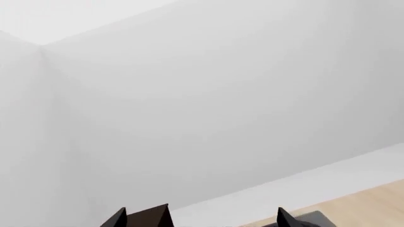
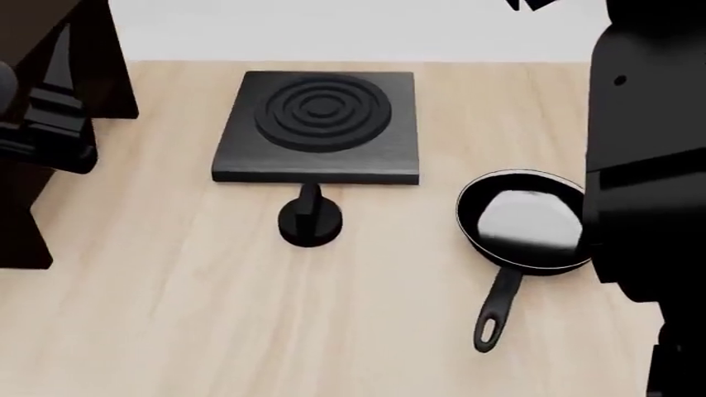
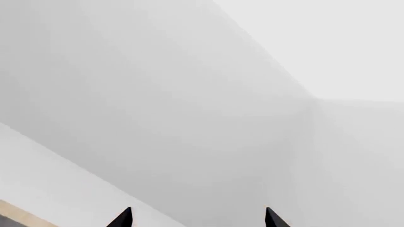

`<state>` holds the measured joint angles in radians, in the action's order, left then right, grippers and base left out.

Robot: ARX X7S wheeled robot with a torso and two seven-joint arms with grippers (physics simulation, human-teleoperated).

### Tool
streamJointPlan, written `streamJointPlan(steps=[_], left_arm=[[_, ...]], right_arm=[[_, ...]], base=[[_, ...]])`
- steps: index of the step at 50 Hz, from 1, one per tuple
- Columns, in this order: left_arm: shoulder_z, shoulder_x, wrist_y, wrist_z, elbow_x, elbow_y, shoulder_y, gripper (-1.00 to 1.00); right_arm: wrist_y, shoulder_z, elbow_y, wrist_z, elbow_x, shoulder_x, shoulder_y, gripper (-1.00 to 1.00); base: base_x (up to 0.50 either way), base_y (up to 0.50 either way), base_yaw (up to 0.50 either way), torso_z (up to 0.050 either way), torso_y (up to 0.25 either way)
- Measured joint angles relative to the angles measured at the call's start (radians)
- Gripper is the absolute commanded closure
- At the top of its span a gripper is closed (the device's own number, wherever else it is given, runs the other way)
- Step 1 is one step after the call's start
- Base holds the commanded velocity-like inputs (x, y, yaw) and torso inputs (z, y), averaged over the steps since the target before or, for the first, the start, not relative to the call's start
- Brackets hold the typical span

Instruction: Put the frying pan under the cabinet shelf.

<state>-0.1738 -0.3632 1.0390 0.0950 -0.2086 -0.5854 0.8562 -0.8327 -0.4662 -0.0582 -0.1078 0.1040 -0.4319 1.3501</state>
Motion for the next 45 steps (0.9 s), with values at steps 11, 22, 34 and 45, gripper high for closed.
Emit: streamJointPlan(steps=[11, 22, 34, 45], left_arm=[[-0.001, -0.001, 0.007, 0.002, -0.004, -0.007, -0.001, -1.0], [-0.005, -0.003, 0.007, 0.005, -0.006, -0.007, 0.0, -1.0], [-0.009, -0.004, 0.011, 0.008, -0.008, -0.01, 0.004, -1.0], [-0.013, -0.008, 0.015, 0.012, -0.006, -0.013, 0.006, -1.0]], right_arm=[[0.001, -0.007, -0.003, -0.005, -0.002, 0.001, 0.003, -1.0], [0.003, -0.005, -0.002, -0.01, -0.01, 0.003, 0.004, -1.0], [-0.003, -0.005, 0.007, -0.014, -0.013, 0.001, 0.005, -1.0], [-0.007, -0.003, 0.017, -0.013, -0.019, 0.0, -0.001, -1.0]], base=[[0.07, 0.5, 0.0, 0.0, 0.0], [0.07, 0.5, 0.0, 0.0, 0.0], [0.07, 0.5, 0.0, 0.0, 0.0], [0.05, 0.34, 0.0, 0.0, 0.0]])
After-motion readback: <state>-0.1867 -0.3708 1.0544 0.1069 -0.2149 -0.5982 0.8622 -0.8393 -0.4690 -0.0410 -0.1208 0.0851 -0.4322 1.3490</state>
